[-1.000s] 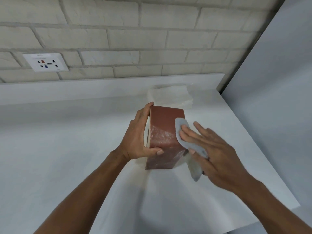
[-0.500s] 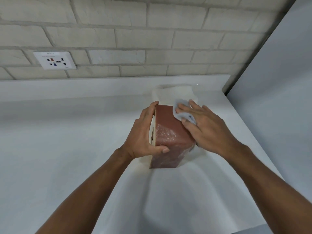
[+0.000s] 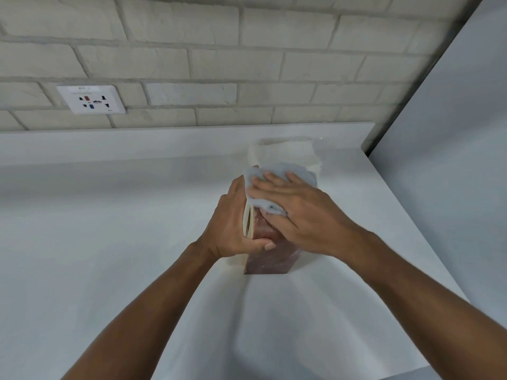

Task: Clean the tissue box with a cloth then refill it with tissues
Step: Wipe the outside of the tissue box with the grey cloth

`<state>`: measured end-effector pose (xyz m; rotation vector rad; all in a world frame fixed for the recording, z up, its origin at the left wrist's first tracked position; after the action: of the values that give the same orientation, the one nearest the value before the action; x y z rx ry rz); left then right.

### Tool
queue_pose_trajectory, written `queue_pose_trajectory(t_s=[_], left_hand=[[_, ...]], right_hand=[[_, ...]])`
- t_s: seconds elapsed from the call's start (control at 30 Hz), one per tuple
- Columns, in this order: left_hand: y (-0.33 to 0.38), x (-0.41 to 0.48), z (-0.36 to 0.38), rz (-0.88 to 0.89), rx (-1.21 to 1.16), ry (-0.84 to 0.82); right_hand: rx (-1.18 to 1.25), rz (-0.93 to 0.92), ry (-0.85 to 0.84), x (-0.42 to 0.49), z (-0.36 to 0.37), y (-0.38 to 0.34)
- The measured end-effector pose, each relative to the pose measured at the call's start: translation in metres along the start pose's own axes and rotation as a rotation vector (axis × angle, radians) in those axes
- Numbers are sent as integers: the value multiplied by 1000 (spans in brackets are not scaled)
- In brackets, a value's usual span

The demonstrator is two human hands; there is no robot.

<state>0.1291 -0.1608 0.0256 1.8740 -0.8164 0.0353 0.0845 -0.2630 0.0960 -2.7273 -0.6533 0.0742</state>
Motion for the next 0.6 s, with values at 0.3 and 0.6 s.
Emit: queue_pose_trajectory(t_s=[0.3, 0.6], left_hand=[[-6, -1, 0, -19, 9, -12], [-2, 3, 2, 19, -16, 5]], right_hand=[[-11, -2, 0, -4, 2, 2], [17, 44, 41, 0, -3, 7]])
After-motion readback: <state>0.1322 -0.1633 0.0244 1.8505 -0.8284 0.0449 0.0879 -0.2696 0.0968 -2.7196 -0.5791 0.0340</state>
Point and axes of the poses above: each hand's wrist, its own x-axis towards the middle knuckle, its own z-axis out of the palm, y = z × x, the point moved 7 cm from there along x, towards the middle knuckle
